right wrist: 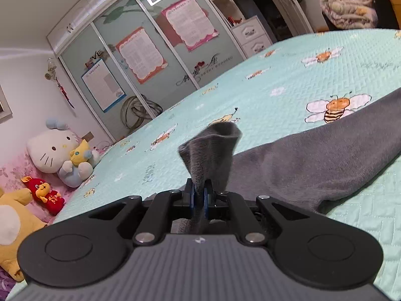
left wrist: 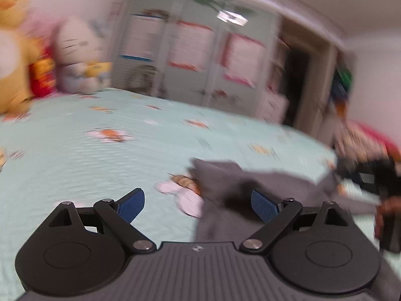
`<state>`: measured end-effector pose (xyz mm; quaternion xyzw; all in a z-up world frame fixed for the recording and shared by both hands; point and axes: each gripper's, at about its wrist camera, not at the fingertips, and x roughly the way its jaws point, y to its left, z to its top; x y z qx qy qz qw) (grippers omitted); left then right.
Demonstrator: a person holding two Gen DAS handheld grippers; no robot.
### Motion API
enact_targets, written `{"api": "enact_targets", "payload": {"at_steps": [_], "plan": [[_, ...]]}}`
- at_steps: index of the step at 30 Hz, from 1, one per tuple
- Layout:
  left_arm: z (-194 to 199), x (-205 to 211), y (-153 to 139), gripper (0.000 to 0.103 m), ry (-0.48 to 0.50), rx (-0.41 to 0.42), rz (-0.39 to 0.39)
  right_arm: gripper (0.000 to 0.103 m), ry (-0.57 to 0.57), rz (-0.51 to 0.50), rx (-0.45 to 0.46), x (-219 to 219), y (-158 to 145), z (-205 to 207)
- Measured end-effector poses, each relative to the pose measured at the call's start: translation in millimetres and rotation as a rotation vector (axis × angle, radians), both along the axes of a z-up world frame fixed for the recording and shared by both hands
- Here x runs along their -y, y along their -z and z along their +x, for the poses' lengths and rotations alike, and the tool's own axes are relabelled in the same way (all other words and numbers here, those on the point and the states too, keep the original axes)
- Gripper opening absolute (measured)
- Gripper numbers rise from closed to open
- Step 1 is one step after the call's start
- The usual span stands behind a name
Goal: Fold clothes
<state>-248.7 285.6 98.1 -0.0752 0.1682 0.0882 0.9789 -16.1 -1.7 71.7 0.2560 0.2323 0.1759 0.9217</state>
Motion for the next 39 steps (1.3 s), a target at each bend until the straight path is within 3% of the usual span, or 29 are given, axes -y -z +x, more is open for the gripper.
{"api": "enact_targets", "payload": {"at_steps": [3, 11, 14, 18, 23, 27, 30, 31, 32, 35, 39], "plan": [[29, 24, 2, 0.095, 0.038, -0.078, 0.164, 0.005, -0.034, 0.043, 0.007, 4, -8, 14], [109, 56, 38, 0.094, 0.064, -0.209, 0.493, 0.006, -0.118, 0.178, 0.04, 0, -51, 47], [128, 66, 59, 0.094, 0.083, -0.236, 0.601, 0.007, -0.158, 0.208, 0.062, -11, -69, 52], [146, 71, 77, 0.094, 0.039, -0.252, 0.723, 0.007, -0.192, 0.251, 0.071, -21, -88, 50], [157, 53, 80, 0.091, -0.066, -0.265, 0.703, 0.007, -0.196, 0.277, 0.108, -21, -100, 39], [154, 47, 79, 0.055, -0.025, -0.272, 0.681, 0.007, -0.15, 0.192, 0.145, -15, -100, 31], [150, 56, 84, 0.019, 0.059, -0.3, 0.74, 0.007, -0.091, 0.132, 0.103, -2, -83, 30], [148, 60, 87, 0.014, 0.084, -0.316, 0.775, 0.007, -0.05, 0.094, 0.091, 3, -75, 28], [145, 62, 89, 0.014, 0.105, -0.324, 0.804, 0.007, -0.025, 0.057, 0.081, 4, -67, 26], [137, 63, 90, 0.014, 0.131, -0.33, 0.801, 0.007, -0.12, -0.049, 0.071, -19, -45, 16], [135, 61, 90, 0.026, 0.103, -0.333, 0.809, 0.011, -0.288, -0.155, 0.035, -57, -15, 10]]}}
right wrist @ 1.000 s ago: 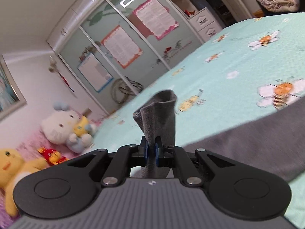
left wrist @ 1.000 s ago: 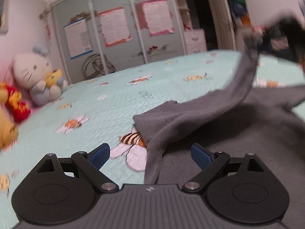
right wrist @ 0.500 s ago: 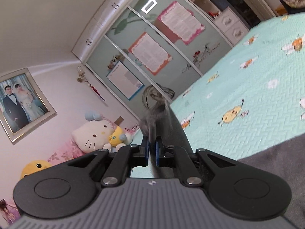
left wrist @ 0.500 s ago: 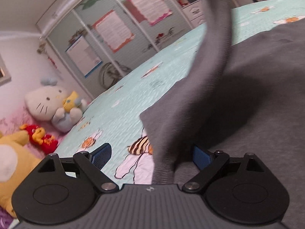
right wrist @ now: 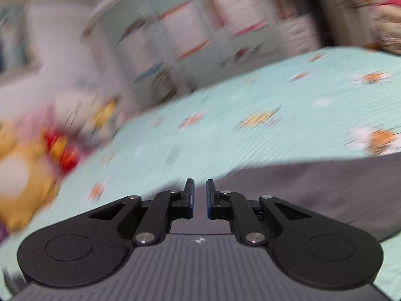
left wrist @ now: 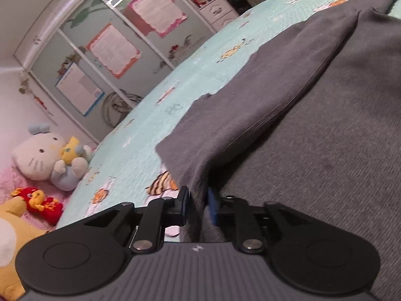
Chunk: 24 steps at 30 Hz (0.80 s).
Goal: Fold clothes
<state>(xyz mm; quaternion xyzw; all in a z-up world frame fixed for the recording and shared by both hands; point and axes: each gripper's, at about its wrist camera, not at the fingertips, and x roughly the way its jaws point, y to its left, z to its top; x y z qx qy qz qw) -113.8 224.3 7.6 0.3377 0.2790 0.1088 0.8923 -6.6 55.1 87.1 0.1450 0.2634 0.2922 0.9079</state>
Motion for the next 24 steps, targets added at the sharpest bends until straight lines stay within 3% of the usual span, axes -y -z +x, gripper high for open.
{"api": "enact_targets", "payload": {"at_steps": [3, 4, 5, 7, 10, 13, 14, 17, 22, 24], "plan": [[2, 1, 3, 0.049, -0.037, 0.03, 0.032, 0.015, -0.119, 0.005, -0.073, -34, 16, 14], [3, -2, 2, 0.051, -0.038, 0.028, 0.007, 0.016, -0.147, 0.0, -0.093, -46, 20, 20], [3, -5, 1, 0.047, -0.036, 0.021, -0.028, 0.017, -0.18, -0.007, -0.112, -58, 23, 27], [3, -10, 1, 0.022, -0.029, 0.013, -0.073, 0.018, -0.255, -0.007, -0.146, -85, 29, 39], [3, -10, 4, 0.019, -0.017, 0.017, -0.083, 0.018, -0.421, 0.012, -0.252, -128, 48, 63], [4, -8, 8, 0.019, -0.02, 0.024, -0.073, 0.012, -0.556, 0.059, -0.434, -161, 87, 91], [3, -7, 9, 0.019, -0.023, 0.025, -0.061, 0.0, -0.542, 0.09, -0.478, -164, 98, 103], [3, -2, 14, 0.019, -0.027, 0.025, -0.016, 0.0, -0.414, 0.265, -0.593, -157, 111, 141], [-3, 3, 15, 0.019, -0.037, 0.026, -0.004, 0.0, -0.254, 0.202, -0.47, -153, 87, 149], [-3, 3, 14, 0.019, -0.039, 0.027, -0.005, 0.013, -0.242, 0.216, -0.411, -137, 78, 136]]}}
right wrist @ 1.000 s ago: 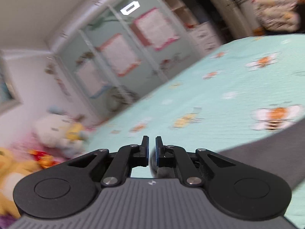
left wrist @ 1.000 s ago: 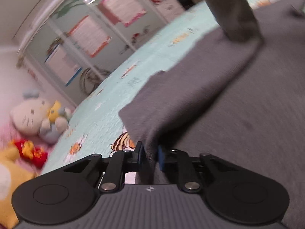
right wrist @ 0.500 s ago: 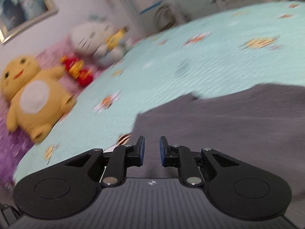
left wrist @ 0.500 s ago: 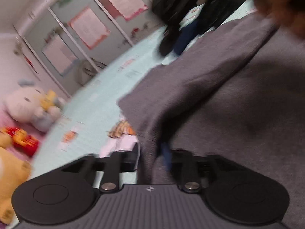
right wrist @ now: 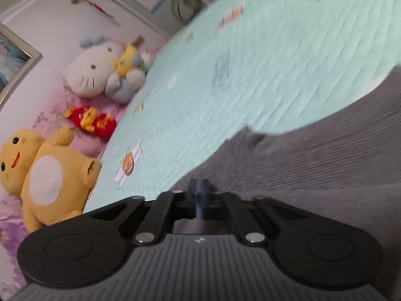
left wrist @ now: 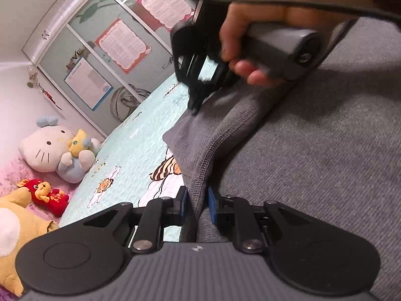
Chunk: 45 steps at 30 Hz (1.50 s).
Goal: Fold clothes
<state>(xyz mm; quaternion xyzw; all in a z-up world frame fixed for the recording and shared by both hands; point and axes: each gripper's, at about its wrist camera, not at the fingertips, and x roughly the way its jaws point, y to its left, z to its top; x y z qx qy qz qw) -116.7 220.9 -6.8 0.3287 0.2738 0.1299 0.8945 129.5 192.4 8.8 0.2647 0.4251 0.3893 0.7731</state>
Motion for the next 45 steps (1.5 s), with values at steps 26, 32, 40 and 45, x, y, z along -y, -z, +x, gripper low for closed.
{"api": "enact_targets", "payload": {"at_steps": [26, 32, 40, 45], "plan": [[-2, 6, 5, 0.024, -0.018, 0.013, 0.072, 0.044, 0.334, 0.299, -0.103, 231, 16, -79], [-3, 7, 5, 0.024, -0.018, 0.014, 0.071, 0.0, 0.498, 0.111, -0.101, 271, 23, -91], [-4, 9, 6, 0.024, -0.018, 0.018, 0.088, 0.048, 0.62, 0.15, -0.049, 299, 0, -139], [-4, 9, 6, 0.024, -0.019, 0.019, 0.088, 0.05, 0.651, 0.149, -0.099, 298, 10, -141]]}}
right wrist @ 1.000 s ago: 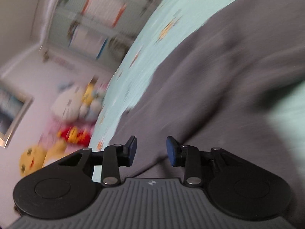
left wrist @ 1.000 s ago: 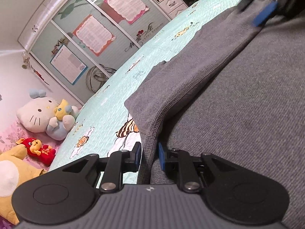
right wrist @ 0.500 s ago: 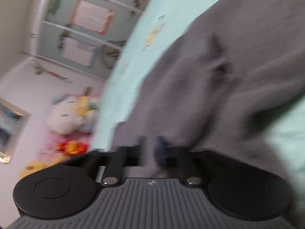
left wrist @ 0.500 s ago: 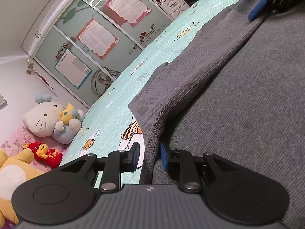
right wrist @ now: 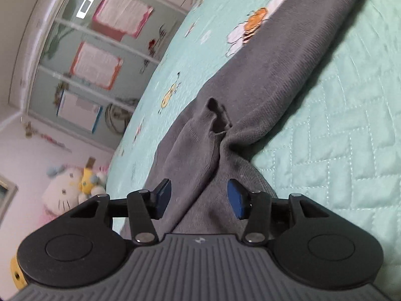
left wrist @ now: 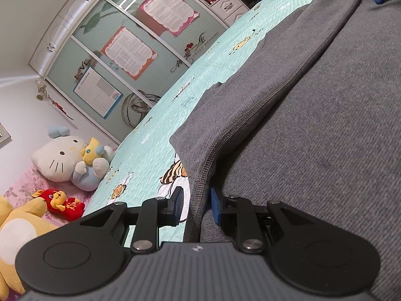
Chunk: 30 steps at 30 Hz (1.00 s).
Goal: Fold clothes
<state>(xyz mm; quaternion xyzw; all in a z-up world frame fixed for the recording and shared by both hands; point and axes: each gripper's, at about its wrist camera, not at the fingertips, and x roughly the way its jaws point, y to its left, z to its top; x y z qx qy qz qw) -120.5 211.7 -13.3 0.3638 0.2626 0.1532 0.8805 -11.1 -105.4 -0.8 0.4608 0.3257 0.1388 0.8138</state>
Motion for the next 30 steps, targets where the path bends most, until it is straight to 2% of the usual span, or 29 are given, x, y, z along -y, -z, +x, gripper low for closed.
{"api": "enact_targets", "payload": {"at_steps": [6, 10, 11, 12, 13, 15, 18, 21, 23, 24, 25, 26, 28, 30], "plan": [[0, 1, 0, 0.024, -0.001, 0.0, -0.007, 0.051, 0.076, 0.025, -0.052, -26, 7, 21], [0, -1, -2, 0.025, -0.003, -0.002, -0.025, 0.05, 0.122, -0.02, -0.048, -39, 5, 28], [1, -2, -3, 0.025, -0.004, -0.002, -0.037, 0.042, 0.12, -0.049, -0.046, -41, 4, 29], [1, -4, -5, 0.027, -0.005, -0.001, -0.049, 0.02, 0.119, -0.078, -0.043, -44, 2, 30], [1, -8, -9, 0.028, -0.005, -0.002, -0.087, 0.007, 0.118, -0.107, -0.041, -46, 1, 32], [0, -19, -19, 0.034, -0.004, -0.003, -0.177, 0.003, 0.108, -0.152, -0.037, -50, -4, 33], [-14, -49, -43, 0.04, -0.015, 0.025, -0.428, 0.003, 0.061, -0.219, 0.02, -60, -24, 29], [-52, -79, -69, 0.039, -0.035, 0.168, -0.66, 0.003, -0.005, -0.323, 0.133, -88, -59, 23], [-84, -102, -81, 0.048, -0.056, 0.293, -0.803, 0.003, -0.049, -0.371, 0.202, -111, -80, 21], [-99, -114, -84, 0.055, -0.075, 0.352, -0.869, 0.003, -0.074, -0.379, 0.23, -126, -90, 22], [-115, -127, -86, 0.058, -0.094, 0.41, -0.935, 0.003, -0.101, -0.387, 0.259, -142, -100, 22], [-127, -139, -84, 0.058, -0.106, 0.447, -0.992, 0.003, -0.133, -0.393, 0.292, -160, -110, 20], [-142, -167, -75, 0.058, -0.099, 0.466, -1.122, 0.003, -0.206, -0.394, 0.349, -198, -125, 14], [-150, -188, -69, 0.057, -0.111, 0.485, -1.195, 0.003, -0.284, -0.386, 0.397, -237, -137, 5]]}}
